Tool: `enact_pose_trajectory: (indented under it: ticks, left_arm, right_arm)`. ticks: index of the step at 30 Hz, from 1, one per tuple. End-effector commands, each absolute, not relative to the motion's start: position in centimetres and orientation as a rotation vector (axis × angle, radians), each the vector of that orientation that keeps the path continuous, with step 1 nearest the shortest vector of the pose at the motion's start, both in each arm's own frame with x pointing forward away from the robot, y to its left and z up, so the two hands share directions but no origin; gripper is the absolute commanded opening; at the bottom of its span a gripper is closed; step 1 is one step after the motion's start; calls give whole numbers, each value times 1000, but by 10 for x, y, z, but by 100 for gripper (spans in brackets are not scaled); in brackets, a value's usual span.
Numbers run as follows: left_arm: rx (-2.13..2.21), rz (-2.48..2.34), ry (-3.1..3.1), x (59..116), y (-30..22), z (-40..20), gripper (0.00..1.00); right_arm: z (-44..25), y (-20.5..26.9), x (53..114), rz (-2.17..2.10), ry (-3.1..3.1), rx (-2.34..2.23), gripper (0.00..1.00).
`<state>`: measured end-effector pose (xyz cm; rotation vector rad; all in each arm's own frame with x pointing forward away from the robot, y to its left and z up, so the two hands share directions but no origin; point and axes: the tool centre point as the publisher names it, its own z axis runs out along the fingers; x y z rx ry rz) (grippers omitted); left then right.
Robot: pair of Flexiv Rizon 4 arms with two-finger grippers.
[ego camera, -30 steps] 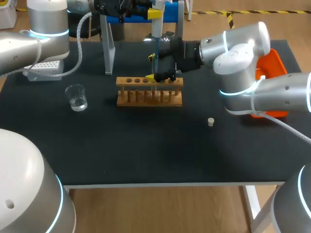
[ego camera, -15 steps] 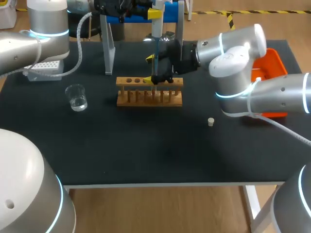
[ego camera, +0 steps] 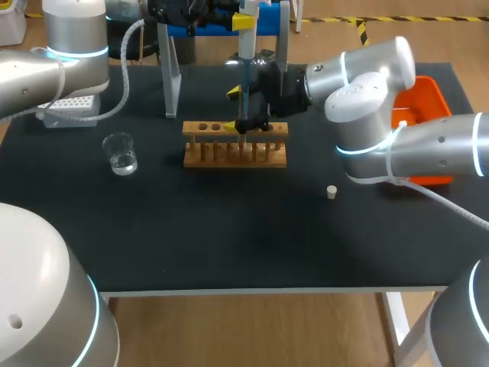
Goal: Invert the test tube, pick up the pipette, mount the tip to pipette, aspirate from beaker and dispense into the tube, eject the tip, return the pipette, and cap with the stopper.
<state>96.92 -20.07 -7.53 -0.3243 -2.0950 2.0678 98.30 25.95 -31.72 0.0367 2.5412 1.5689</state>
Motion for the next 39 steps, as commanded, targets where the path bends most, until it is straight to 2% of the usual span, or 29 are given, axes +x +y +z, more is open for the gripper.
enact_pose_trajectory:
  ticks: [1, 39]
  left_arm:
    - [-328, 2064, -2094, 971, -200, -75, 0]
    - [-356, 2063, -2147, 961, -198, -49, 0]
  right_arm:
    - [-316, 260, 984, 1564, 2549, 35, 100]
    - [-316, 260, 984, 1564, 2549, 35, 100]
